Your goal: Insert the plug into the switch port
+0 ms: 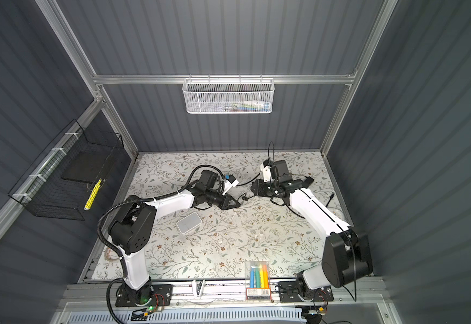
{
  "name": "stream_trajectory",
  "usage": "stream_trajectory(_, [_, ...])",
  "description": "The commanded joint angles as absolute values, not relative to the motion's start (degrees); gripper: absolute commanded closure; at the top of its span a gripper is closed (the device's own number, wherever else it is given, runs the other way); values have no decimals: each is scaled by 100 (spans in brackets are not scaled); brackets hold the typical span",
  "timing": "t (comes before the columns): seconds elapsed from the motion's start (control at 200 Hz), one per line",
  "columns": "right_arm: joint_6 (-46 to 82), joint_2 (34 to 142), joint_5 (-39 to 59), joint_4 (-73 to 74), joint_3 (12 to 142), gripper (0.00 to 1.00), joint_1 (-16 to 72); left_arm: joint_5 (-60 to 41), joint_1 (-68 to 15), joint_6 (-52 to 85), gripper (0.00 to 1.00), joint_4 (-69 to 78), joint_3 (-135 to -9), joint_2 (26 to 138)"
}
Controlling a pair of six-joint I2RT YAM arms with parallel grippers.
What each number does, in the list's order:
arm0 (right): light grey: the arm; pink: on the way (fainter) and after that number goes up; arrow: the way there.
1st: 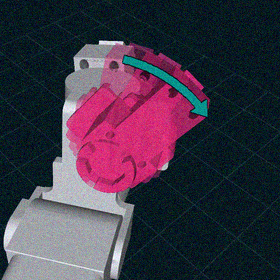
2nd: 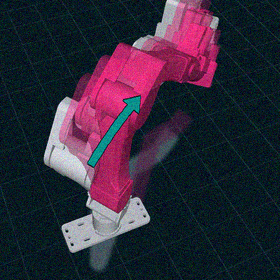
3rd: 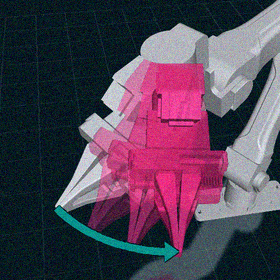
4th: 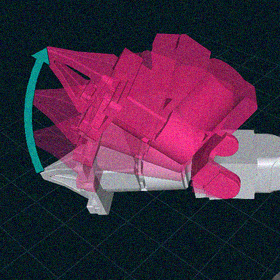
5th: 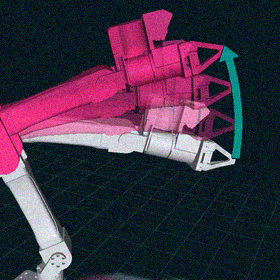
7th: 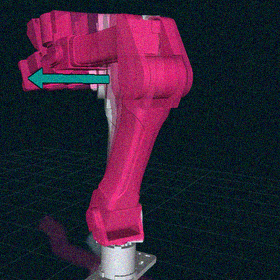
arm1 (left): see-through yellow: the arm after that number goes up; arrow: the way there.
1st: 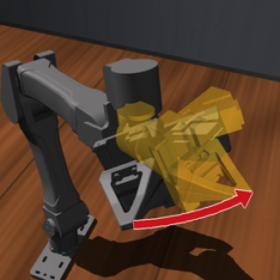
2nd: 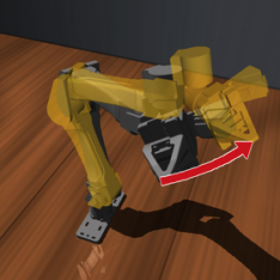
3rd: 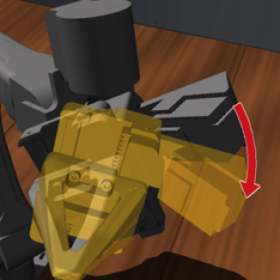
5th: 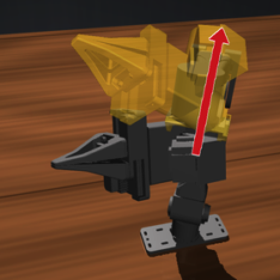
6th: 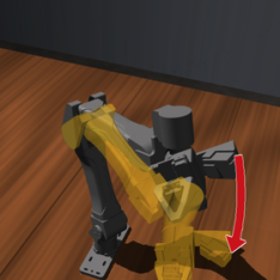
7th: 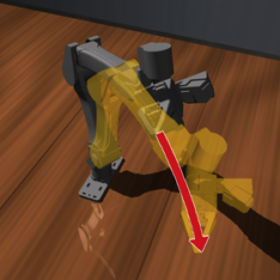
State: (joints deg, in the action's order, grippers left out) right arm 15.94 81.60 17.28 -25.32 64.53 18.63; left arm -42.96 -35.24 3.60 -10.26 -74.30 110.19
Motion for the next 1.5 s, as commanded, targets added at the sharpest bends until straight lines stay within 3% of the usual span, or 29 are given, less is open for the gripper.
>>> stream_trajectory(0.0, [-241, 7898, 1801, -3055, 6300, 57, 1897, -4943, -3472, -1107, 100, -2808, -8009, 11230])
stream_trajectory(0.23, [-2016, 7078, 2412, -1359, 4893, 57, 2151, -5034, -3389, -2453, 100, -4631, -9016, 11480])
stream_trajectory(0.47, [-3401, 7257, 2224, -1118, 4698, 55, 2673, -4996, -3340, -2944, 100, -5235, -9301, 11670])
stream_trajectory(0.675, [-3859, 7677, 1753, -906, 4855, 55, 2990, -4992, -3347, -3016, 100, -5300, -9263, 11518])
stream_trajectory(1.246, [-4336, 7956, 1862, -499, 4992, 57, 3194, -4922, -3386, -2998, 100, -5447, -8965, 11169])
stream_trajectory(1.346, [-4399, 8012, 2111, -565, 5069, 61, 3203, -4917, -3393, -3023, 100, -5472, -8959, 11140])
stream_trajectory(1.496, [-4419, 8121, 2171, -698, 5172, 81, 3249, -4858, -3393, -3028, 100, -5459, -8926, 11055])
